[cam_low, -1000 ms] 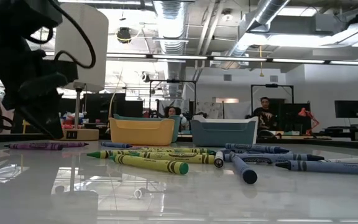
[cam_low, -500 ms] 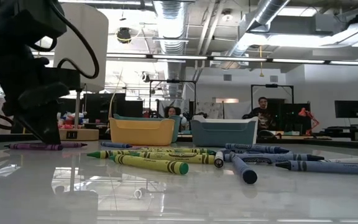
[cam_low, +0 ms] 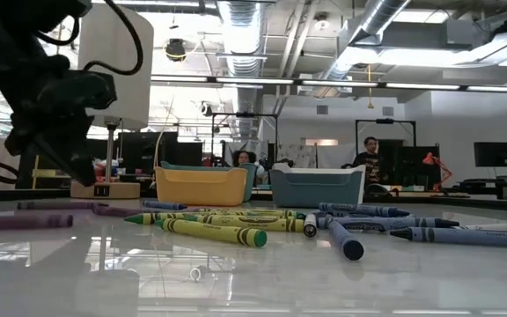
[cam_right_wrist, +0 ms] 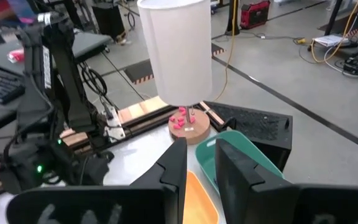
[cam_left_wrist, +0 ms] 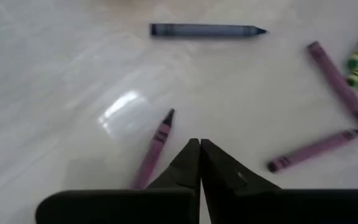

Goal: Sort crayons
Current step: Put the violet crayon into the green bin

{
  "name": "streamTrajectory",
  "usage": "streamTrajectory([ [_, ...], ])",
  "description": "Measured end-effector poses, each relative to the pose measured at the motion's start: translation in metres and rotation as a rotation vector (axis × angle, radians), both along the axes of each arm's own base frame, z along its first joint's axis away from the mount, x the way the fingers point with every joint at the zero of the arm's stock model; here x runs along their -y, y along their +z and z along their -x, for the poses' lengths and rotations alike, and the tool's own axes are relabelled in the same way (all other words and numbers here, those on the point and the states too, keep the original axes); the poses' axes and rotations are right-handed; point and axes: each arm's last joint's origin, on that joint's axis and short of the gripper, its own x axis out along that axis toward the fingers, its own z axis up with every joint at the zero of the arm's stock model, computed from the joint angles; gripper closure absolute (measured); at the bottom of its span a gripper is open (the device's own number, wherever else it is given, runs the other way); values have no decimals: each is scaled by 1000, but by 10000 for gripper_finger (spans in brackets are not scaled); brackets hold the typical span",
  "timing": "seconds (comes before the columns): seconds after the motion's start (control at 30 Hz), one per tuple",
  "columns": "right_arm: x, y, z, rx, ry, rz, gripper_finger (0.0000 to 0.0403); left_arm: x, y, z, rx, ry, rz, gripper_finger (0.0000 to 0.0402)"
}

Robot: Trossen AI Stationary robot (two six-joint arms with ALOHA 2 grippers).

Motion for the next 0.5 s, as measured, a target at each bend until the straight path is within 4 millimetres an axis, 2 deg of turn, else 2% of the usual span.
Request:
streamTrajectory([
  [0.3, -6, -7, 1, -74, 22, -18, 316, 1, 3, -3, 27, -64, -27, 400],
  [0.5, -32, -16, 1, -164, 176, -64, 316, 31, 17, -13, 199, -418, 74, 361],
])
